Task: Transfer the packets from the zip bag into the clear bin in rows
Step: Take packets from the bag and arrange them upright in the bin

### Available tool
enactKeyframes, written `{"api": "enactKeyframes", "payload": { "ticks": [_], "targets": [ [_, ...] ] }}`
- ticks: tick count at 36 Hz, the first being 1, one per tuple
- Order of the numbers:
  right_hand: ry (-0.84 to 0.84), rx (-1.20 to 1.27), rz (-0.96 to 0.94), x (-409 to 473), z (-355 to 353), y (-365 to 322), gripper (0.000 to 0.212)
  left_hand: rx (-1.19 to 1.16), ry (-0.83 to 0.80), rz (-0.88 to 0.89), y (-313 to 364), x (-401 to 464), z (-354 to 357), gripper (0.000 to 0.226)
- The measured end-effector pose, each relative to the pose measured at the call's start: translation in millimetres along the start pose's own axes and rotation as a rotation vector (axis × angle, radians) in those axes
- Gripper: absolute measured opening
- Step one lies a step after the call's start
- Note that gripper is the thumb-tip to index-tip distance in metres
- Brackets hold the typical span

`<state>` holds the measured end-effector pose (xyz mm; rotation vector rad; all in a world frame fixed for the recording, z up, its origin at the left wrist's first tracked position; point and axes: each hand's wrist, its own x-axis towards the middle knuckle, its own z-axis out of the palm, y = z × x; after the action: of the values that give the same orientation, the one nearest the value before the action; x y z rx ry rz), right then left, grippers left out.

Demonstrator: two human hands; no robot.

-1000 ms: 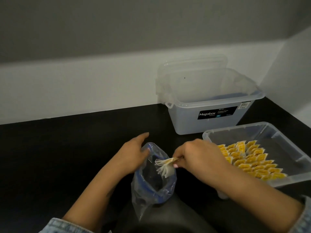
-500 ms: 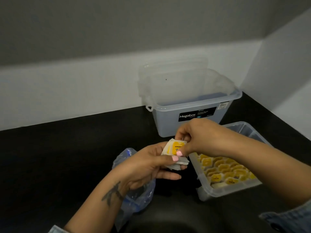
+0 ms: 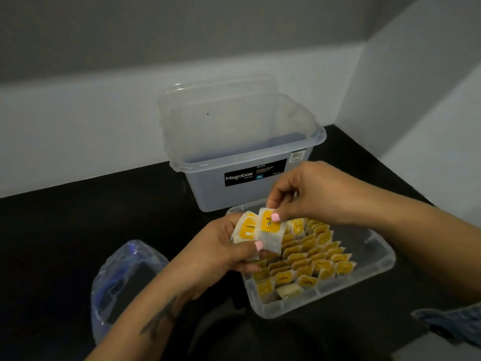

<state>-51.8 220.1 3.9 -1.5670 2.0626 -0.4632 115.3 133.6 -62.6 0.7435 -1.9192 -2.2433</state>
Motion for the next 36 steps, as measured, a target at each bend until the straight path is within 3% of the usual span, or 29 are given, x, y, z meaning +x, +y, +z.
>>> {"api": "enactKeyframes", "payload": {
  "ticks": [6,14,20,30,36],
  "targets": [
    [-0.070,-0.075,0.008,-7.9,-16.5,30.8,0.014,0.076,0.039,0.015,0.5,19.2,14.1,0.034],
    [-0.215,-0.358,0.046,-19.9,-23.1,73.4,0.012,-0.080,0.140,0.018,-1.5,36.0,14.6,0.040],
    [-0.341,-0.589,-0.057,-23.7,-8.7,87.9,0.018,-0.200,0.161,-0.013,0.9,43.6,20.2,0.042],
    [-0.506,-0.587,-0.106,-20.8,22.2,94.6,0.019,-0.198,0.171,-0.037,1.7,45.3,24.7,0.044],
    [-0.477,-0.602,-0.090,-15.3,36.5,101.3,0.013,-0.206,0.174,-0.045,1.9,43.3,26.2,0.046]
  ]
}}
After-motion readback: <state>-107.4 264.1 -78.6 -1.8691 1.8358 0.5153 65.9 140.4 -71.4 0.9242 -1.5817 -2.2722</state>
